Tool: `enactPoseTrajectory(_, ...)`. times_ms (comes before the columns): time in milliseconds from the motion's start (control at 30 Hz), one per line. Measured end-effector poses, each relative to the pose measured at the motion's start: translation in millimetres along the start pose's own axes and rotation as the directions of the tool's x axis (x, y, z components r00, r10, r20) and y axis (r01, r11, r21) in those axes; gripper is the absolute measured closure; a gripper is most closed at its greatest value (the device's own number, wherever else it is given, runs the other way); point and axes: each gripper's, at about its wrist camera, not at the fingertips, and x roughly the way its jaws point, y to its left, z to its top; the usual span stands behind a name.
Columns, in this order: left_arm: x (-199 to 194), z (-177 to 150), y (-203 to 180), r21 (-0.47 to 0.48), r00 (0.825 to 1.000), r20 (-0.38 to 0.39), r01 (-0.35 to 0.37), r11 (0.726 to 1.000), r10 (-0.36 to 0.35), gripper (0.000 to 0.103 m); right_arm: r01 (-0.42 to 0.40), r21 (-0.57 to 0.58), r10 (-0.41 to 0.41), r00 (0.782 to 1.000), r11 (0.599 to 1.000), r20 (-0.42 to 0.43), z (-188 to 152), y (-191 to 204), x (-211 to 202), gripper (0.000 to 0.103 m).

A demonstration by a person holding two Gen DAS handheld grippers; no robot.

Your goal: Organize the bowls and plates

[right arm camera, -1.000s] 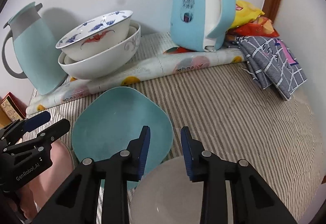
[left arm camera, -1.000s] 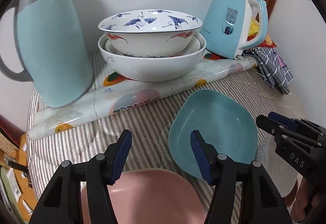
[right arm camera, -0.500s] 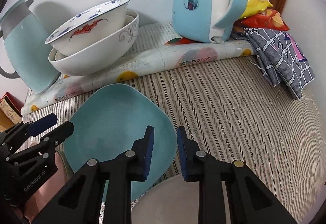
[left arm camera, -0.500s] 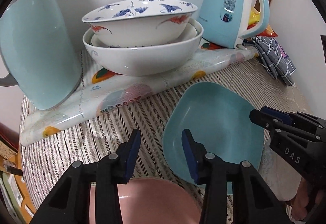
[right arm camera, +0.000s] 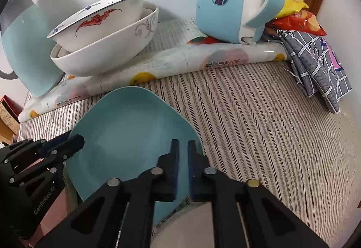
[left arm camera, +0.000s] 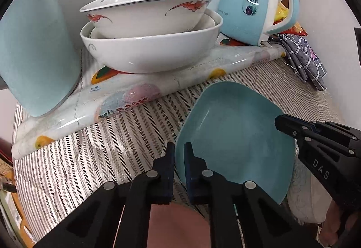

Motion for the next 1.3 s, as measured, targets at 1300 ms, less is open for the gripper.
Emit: enactPoseTrajectory(1300, -4.9, 2.7, 5.2, -0.005, 1.0, 0.008, 0.018, 1.0, -0.018, 0.085, 0.036, 0.005, -0.035, 0.997, 0.999, -0.066, 6.1, -7.3, 15.4, 0.082)
